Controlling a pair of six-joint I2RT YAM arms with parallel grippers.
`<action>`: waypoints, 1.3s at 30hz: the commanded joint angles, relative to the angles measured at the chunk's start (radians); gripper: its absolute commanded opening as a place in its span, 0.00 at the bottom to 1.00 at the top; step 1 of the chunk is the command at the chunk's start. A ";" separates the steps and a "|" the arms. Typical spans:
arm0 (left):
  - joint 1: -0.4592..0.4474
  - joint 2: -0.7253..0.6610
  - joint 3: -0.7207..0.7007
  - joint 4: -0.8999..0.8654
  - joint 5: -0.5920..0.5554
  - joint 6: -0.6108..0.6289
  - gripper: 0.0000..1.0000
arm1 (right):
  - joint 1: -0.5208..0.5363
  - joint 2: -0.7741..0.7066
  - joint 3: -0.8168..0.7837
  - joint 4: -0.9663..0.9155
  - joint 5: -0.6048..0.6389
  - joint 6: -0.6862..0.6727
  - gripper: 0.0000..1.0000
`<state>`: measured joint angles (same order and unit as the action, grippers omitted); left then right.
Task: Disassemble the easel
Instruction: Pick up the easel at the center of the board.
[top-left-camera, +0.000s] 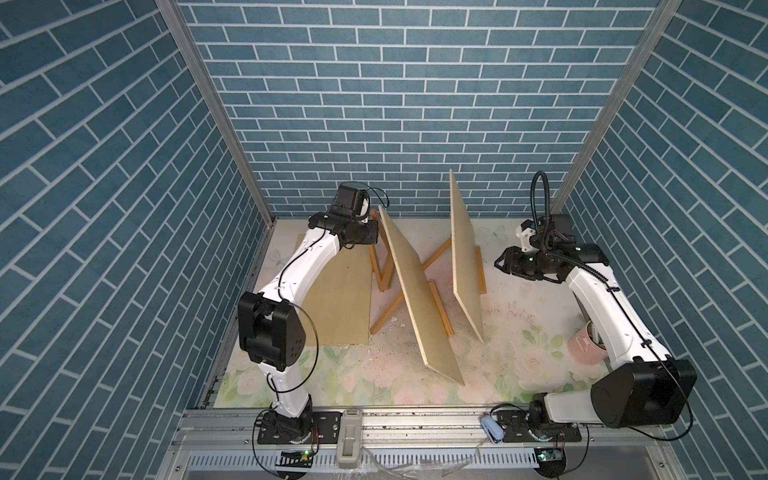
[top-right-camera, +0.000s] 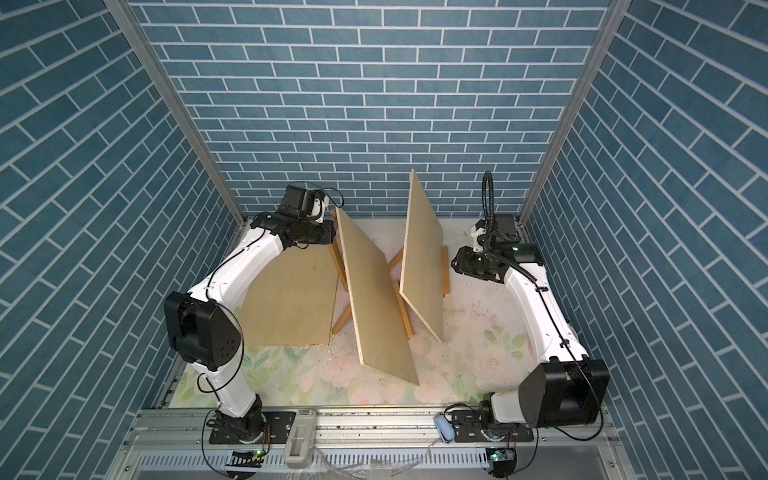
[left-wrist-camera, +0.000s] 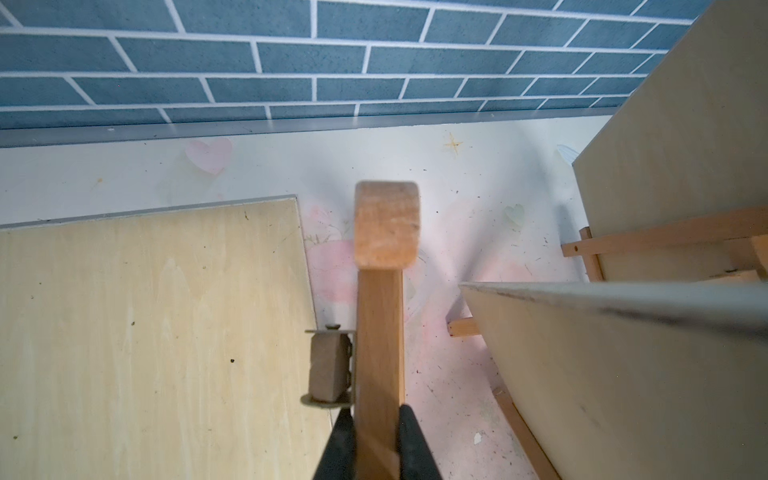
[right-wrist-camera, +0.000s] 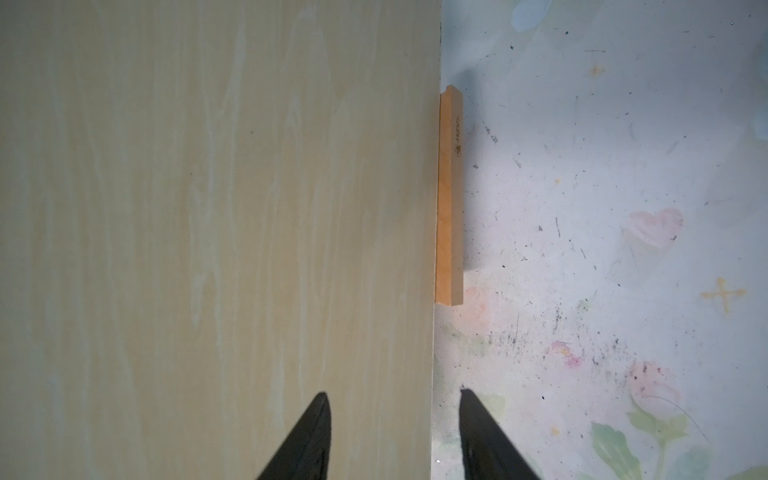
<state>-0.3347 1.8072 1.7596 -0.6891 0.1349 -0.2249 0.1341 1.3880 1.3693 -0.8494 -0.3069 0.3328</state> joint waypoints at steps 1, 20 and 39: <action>-0.004 -0.011 0.026 -0.038 -0.027 0.030 0.09 | 0.006 0.002 0.025 -0.017 0.006 -0.024 0.50; -0.004 -0.228 0.117 -0.174 -0.222 0.096 0.00 | 0.007 -0.041 -0.002 -0.016 0.015 -0.023 0.50; -0.003 -0.429 0.625 -0.786 -0.165 0.147 0.00 | 0.129 -0.244 0.024 0.244 -0.012 -0.171 0.45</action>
<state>-0.3378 1.3872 2.3199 -1.3968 -0.1097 -0.0700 0.2173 1.2003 1.3666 -0.7227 -0.2897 0.2428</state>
